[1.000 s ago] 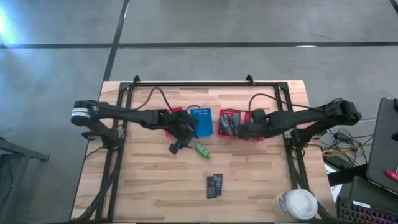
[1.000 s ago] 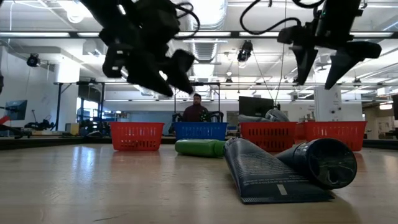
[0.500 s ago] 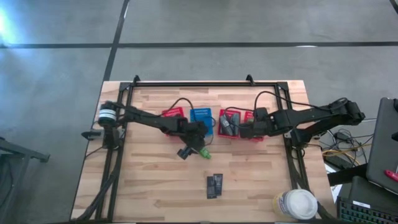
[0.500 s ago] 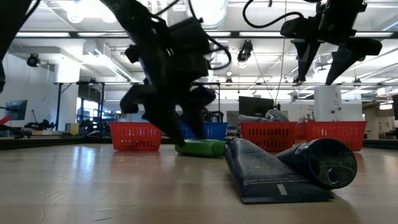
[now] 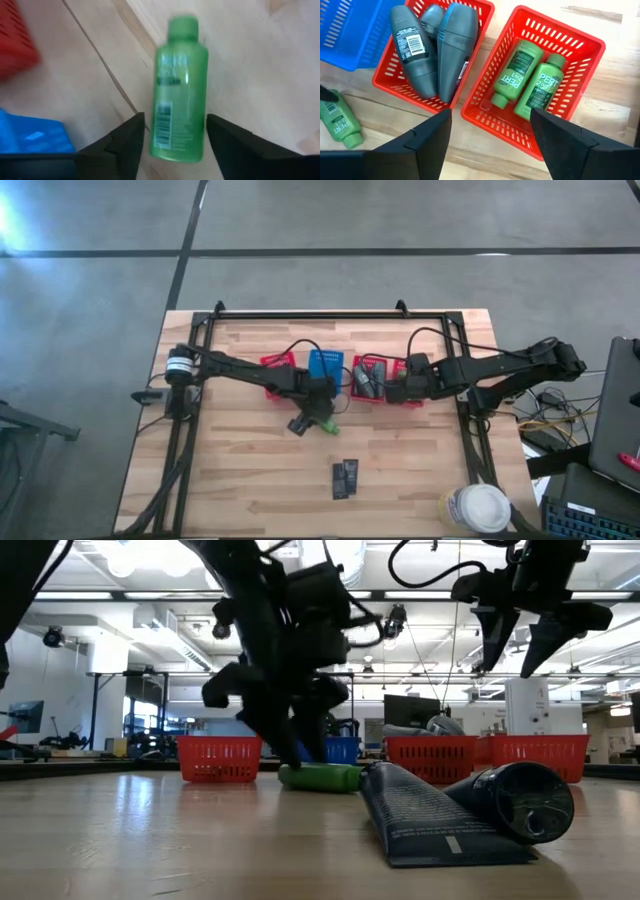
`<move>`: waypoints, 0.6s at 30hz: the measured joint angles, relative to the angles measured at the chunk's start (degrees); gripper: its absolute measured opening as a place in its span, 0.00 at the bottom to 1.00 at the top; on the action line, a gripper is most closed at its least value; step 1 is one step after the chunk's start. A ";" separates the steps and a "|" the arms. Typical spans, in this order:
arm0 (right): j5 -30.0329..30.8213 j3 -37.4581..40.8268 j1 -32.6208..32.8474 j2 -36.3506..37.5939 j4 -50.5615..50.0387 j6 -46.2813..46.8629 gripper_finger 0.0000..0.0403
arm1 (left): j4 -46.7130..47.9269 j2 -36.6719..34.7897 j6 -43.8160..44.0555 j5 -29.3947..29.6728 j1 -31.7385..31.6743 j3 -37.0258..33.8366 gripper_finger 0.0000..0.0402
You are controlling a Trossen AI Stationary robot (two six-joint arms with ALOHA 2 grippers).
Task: Pick & Place Travel size toiletries
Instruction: Put the green shampoo into the right red bin
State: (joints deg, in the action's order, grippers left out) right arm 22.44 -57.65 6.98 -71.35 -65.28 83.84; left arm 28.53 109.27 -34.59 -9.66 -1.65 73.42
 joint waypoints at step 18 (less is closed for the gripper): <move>-0.01 0.00 0.00 0.04 0.59 -0.07 0.61 | 0.27 -0.79 1.66 -0.06 0.81 0.44 0.39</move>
State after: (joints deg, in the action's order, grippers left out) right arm 22.44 -57.65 6.98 -71.31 -64.69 83.77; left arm 28.80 108.49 -32.93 -9.72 -0.84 73.86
